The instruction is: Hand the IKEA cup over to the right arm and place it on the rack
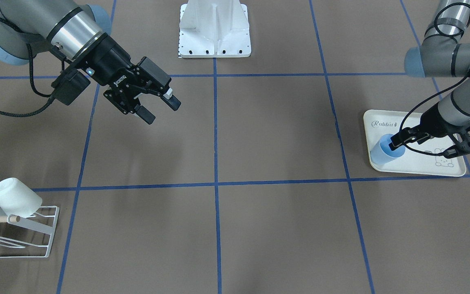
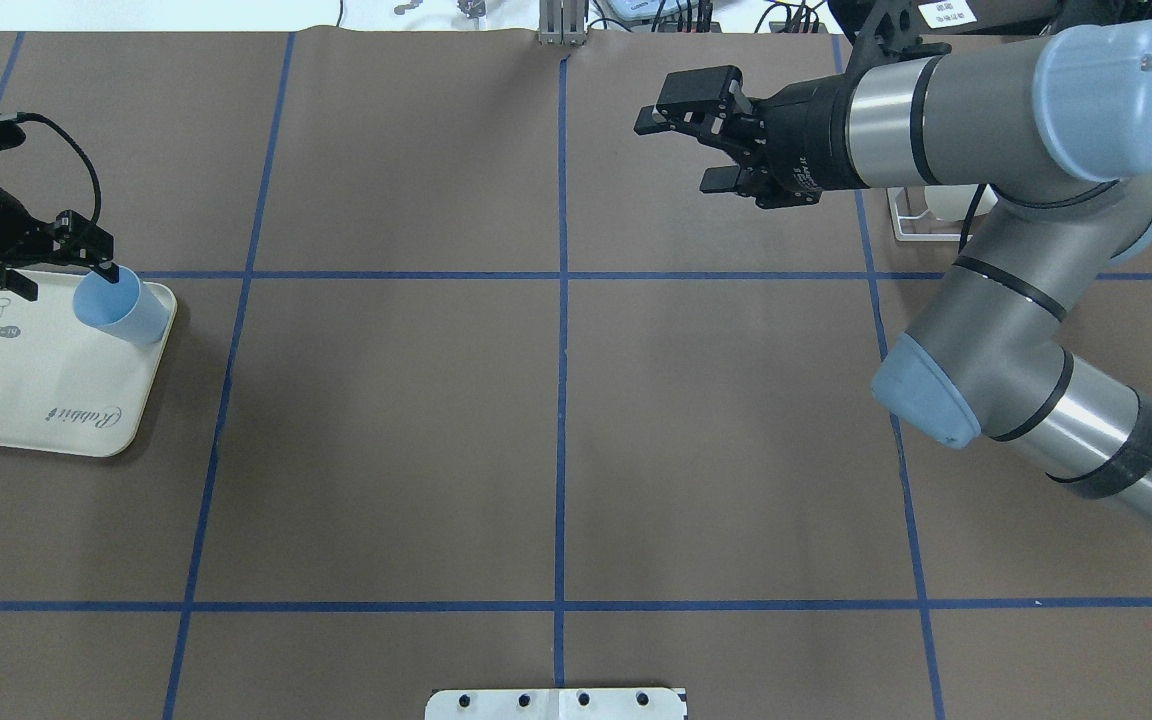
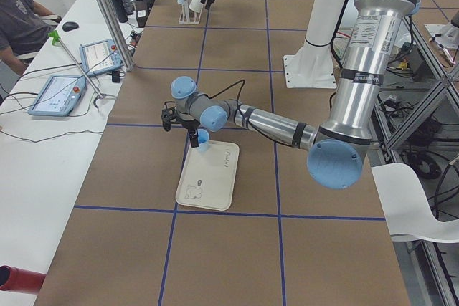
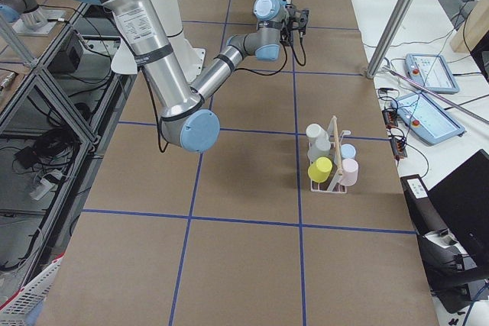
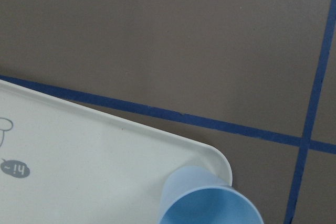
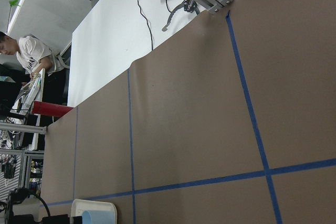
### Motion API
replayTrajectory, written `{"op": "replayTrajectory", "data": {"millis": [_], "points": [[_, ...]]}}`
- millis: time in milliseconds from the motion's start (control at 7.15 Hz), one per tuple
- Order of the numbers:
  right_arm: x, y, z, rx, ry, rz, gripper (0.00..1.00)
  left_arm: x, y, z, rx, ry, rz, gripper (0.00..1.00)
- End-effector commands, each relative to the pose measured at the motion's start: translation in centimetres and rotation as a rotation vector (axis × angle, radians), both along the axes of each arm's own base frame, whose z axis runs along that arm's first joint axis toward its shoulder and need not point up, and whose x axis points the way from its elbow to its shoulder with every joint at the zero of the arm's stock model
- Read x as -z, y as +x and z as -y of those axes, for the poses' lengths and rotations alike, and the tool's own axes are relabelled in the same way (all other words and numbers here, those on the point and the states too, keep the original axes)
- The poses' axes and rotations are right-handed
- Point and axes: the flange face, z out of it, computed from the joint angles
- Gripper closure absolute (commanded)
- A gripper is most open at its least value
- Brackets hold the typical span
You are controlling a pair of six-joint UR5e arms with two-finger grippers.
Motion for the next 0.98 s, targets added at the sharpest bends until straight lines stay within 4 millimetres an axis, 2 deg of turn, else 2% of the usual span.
{"op": "replayTrajectory", "data": {"millis": [0,280,560,699,839], "points": [[-0.1,0.0,0.0,0.0,-0.002,-0.001,0.0,-1.0,0.0,-0.2,0.0,-0.018,0.01,0.09],[-0.1,-0.1,-0.1,0.002,-0.001,-0.001,0.0,-1.4,0.1,-0.2,-0.004,-0.021,0.013,0.2],[-0.2,-0.1,0.0,0.002,-0.003,-0.003,0.0,-1.7,1.5,-0.8,-0.028,-0.026,0.017,0.21],[-0.2,-0.1,-0.1,0.002,-0.002,-0.002,0.0,-1.6,1.8,-0.8,-0.032,-0.026,0.017,0.25],[-0.2,-0.1,-0.1,0.002,-0.002,-0.002,0.0,-1.7,1.8,-0.9,-0.034,-0.025,0.015,0.57]]}}
